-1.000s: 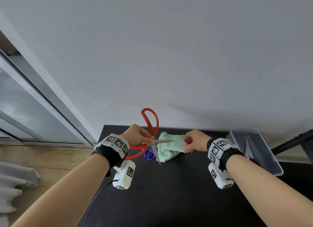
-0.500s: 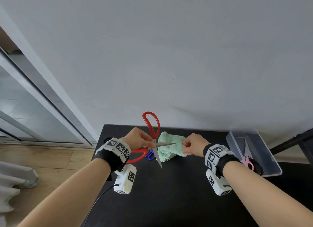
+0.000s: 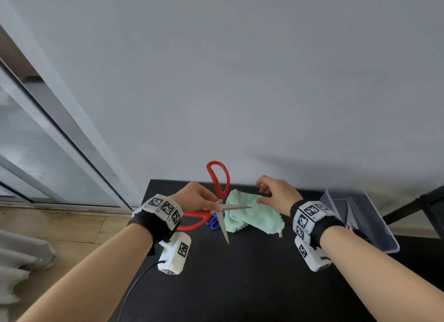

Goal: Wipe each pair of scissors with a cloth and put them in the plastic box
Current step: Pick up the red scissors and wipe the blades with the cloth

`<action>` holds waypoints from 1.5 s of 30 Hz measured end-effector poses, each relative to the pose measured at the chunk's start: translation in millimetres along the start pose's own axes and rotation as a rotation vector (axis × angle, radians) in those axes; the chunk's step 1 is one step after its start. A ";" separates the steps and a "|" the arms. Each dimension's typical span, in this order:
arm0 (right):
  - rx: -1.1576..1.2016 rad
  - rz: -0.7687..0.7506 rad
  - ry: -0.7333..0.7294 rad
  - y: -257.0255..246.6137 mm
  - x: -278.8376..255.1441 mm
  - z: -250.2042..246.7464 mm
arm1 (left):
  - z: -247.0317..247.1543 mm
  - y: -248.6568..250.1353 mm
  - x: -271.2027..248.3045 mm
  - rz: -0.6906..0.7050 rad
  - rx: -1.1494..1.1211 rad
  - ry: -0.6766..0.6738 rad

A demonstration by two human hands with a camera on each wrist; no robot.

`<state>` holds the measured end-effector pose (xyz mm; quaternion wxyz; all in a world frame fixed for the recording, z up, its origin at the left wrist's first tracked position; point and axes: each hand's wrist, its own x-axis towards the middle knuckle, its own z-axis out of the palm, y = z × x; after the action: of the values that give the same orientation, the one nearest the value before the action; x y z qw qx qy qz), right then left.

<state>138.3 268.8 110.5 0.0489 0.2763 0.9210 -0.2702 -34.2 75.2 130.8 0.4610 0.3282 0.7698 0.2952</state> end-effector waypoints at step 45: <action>-0.117 -0.309 0.206 -8.0 -1.3 -8.6 | -8.2 12.0 -1.2 0.026 -0.440 -0.067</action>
<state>135.6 267.1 121.9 -0.0718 0.1546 0.9667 -0.1907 -38.4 80.3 143.7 0.5430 0.2392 0.6670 0.4507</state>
